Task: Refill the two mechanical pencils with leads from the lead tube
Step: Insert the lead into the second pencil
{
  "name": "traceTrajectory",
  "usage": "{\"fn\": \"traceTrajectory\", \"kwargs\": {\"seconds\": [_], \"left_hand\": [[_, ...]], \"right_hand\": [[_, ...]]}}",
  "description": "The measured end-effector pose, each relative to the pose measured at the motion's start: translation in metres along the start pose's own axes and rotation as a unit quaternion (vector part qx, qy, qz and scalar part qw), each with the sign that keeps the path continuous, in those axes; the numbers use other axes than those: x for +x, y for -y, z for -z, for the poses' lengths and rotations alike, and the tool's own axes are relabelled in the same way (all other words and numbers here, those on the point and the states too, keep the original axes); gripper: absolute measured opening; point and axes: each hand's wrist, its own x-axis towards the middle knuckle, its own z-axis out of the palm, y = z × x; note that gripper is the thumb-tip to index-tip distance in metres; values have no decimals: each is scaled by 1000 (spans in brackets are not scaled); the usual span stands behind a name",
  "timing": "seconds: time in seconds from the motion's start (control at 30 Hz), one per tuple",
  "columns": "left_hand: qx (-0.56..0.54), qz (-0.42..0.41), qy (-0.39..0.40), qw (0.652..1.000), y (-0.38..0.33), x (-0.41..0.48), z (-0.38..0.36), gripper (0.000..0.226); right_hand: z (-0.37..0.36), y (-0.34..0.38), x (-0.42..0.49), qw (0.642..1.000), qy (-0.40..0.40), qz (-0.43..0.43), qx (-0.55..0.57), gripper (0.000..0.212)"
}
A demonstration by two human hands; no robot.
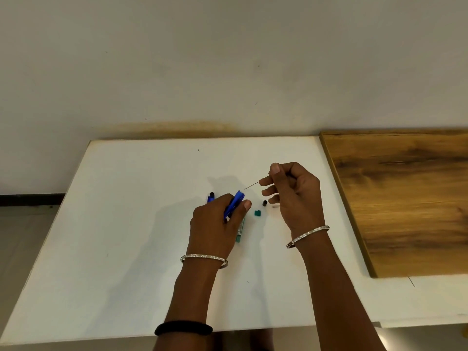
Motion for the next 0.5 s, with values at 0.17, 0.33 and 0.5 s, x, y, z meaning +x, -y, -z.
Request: {"fn": "traceTrajectory", "kwargs": {"seconds": [0.17, 0.33, 0.5], "left_hand": [[-33, -25, -11, 999, 0, 2, 2, 46], [-41, -29, -15, 999, 2, 3, 3, 46], [-39, -30, -12, 999, 2, 4, 4, 49]], "right_hand": [[-2, 6, -2, 998, -5, 56, -13, 24], [-5, 9, -4, 997, -2, 73, -20, 22], [-7, 10, -5, 997, 2, 76, -33, 22]]}}
